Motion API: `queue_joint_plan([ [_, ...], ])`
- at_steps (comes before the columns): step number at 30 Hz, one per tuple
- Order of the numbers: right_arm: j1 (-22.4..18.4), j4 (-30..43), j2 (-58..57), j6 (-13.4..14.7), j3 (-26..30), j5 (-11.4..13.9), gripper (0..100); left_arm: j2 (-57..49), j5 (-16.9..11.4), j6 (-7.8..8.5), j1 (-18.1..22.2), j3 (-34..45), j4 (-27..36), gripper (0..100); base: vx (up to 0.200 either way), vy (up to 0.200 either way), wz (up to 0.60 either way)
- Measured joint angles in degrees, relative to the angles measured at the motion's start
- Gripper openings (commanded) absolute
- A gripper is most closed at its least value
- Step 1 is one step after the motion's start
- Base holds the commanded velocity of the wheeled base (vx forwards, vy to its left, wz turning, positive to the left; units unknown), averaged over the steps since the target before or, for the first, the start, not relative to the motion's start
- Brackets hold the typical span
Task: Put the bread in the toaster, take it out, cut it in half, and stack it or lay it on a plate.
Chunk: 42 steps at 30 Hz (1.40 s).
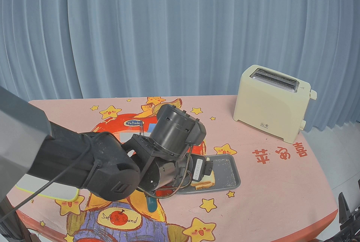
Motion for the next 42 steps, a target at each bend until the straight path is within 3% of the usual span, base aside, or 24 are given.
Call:
queue_joint_plan([
  [13, 0.0, 0.01, 0.0, -0.02, 0.0, 0.0, 100, -3.44, -0.05, -0.02, -0.49, 2.94, -0.09, 100, 0.0, 0.0, 0.0],
  [25, 0.0, 0.01, 0.0, -0.02, 0.0, 0.0, 100, -14.42, 0.02, -0.46, 0.06, 8.95, 0.0, 100, 0.0, 0.0, 0.0],
  [33, 0.0, 0.01, 0.0, 0.0, 0.0, 0.0, 100, -20.65, 2.3, -0.35, 0.88, 10.03, 0.57, 100, 0.0, 0.0, 0.0],
  [42, 0.0, 0.01, 0.0, 0.0, 0.0, 0.0, 100, -23.67, 2.6, 0.02, 1.82, 10.13, 0.66, 100, 0.0, 0.0, 0.0],
])
